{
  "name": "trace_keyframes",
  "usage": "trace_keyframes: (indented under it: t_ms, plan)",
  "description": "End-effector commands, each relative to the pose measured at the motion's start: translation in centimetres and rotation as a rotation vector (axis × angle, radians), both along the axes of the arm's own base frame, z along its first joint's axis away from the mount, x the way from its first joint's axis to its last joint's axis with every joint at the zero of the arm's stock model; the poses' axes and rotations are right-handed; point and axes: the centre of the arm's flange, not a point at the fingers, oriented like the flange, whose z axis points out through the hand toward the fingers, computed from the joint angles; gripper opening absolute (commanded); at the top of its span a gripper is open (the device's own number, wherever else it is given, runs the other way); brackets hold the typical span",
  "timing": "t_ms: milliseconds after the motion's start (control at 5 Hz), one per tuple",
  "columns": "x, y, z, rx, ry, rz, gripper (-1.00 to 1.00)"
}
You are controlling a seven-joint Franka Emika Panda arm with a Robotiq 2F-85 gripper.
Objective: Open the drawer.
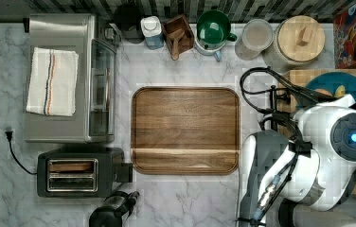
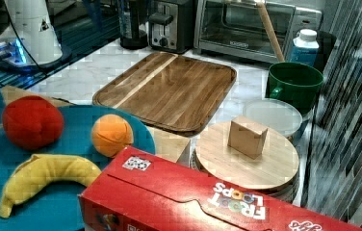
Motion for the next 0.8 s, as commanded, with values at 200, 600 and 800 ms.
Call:
trace_keyframes:
  t_ms: [200, 600, 800]
  plan:
    - [-0.4, 2.9, -3.8, -0.03, 0.035, 0.118, 1.0]
    - [-1.3, 0.5, -8.0, -0.031, 0.012, 0.158, 1.0]
    - [-1.6, -0.2, -10.1, -0.036, 0.005, 0.172, 1.0]
